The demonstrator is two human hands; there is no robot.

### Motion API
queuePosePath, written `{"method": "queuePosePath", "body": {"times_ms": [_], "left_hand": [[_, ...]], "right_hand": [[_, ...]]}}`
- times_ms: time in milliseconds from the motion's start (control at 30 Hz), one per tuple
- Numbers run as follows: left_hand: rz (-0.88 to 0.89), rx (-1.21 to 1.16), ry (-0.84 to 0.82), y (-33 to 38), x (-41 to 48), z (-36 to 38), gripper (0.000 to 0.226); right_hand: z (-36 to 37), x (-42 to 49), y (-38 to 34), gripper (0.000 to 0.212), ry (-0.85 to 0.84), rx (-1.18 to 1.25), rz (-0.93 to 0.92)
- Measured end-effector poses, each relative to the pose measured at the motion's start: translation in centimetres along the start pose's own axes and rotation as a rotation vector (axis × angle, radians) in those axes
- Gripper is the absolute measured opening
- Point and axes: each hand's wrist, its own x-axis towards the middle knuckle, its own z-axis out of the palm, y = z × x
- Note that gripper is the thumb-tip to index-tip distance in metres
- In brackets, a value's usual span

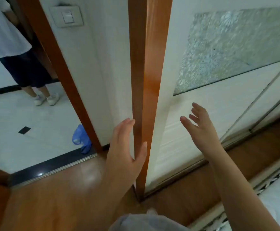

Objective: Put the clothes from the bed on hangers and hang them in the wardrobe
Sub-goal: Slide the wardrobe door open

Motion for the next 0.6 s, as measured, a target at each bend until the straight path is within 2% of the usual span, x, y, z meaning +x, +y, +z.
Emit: {"method": "queuePosePath", "body": {"times_ms": [67, 200, 367, 500, 600], "left_hand": [[0.003, 0.014, 0.098, 0.9, 2.0, 0.6, 0.057], [0.091, 0.056, 0.240, 1.4, 5.1, 2.1, 0.068], [0.126, 0.067, 0.268, 1.2, 6.3, 3.6, 0.063], [0.135, 0.026, 0.304, 1.1, 6.7, 3.7, 0.058], [0.147, 0.031, 0.331, 1.1, 7.1, 3.4, 0.056]], "right_hand": [[0.1, 1.5, -0.6, 0.074, 0.040, -0.027, -0.054], [1.4, 3.7, -1.9, 0.097, -0.038, 0.038, -0.071], [1.8, 4.9, -1.9, 0.107, -0.052, 0.013, -0.056], [1.3, 5.4, -2.0, 0.108, -0.111, -0.023, -0.042], [1.1, 5.8, -1.4, 0.091, -0.120, -0.086, -0.100]]}}
